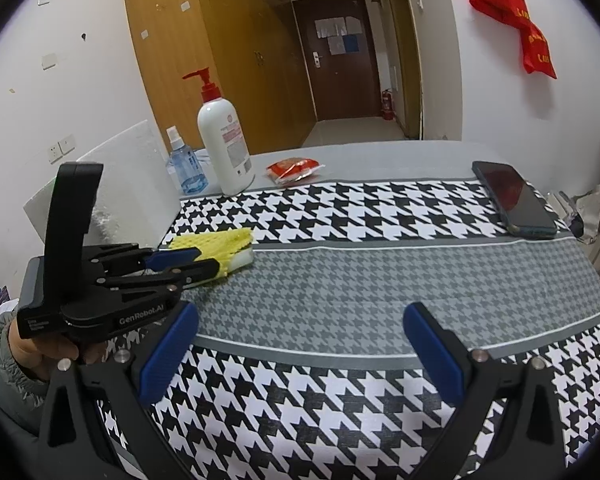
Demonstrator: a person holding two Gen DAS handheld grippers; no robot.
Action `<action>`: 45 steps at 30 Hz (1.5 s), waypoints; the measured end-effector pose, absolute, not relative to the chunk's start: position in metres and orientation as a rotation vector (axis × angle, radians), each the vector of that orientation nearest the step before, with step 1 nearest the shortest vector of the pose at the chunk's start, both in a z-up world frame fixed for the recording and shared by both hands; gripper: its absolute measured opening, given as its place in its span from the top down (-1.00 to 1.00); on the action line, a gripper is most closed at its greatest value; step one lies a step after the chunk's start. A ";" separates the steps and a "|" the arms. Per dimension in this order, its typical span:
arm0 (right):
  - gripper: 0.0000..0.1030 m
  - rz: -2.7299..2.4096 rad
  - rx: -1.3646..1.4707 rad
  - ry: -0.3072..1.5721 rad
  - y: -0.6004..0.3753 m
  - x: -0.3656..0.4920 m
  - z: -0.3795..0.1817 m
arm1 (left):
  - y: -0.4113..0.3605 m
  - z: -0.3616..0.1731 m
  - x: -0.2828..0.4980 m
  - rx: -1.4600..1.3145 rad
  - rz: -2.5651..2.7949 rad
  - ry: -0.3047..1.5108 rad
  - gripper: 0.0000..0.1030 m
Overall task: Organize soft objects
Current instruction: 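Lower the left gripper onto the yellow mesh sleeve and close on it, then hold the yellow mesh in the left gripper while the right gripper closes on the white foam strip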
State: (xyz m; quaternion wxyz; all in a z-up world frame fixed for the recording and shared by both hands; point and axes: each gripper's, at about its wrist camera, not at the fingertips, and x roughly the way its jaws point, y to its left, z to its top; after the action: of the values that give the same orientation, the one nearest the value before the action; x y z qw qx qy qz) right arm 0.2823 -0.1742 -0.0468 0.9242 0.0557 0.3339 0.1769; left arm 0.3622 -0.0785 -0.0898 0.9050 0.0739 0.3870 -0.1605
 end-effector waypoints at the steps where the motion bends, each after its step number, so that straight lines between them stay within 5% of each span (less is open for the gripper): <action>1: -1.00 0.362 0.113 0.683 -0.174 0.281 -0.046 | -0.079 -0.088 0.361 0.150 -0.342 0.797 0.75; 21: -1.00 0.347 0.082 0.642 -0.163 0.259 -0.023 | -0.065 -0.042 0.297 0.159 -0.413 0.663 0.84; 45: -1.00 0.367 0.077 0.727 -0.075 0.265 -0.035 | 0.035 -0.050 0.255 0.082 -0.252 0.627 0.83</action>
State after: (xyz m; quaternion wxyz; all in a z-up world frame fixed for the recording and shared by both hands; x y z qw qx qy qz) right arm 0.2655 -0.0751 -0.0354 0.9174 0.0375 0.3536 0.1786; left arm 0.2550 0.0354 -0.0501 0.9426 0.0401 0.3077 -0.1234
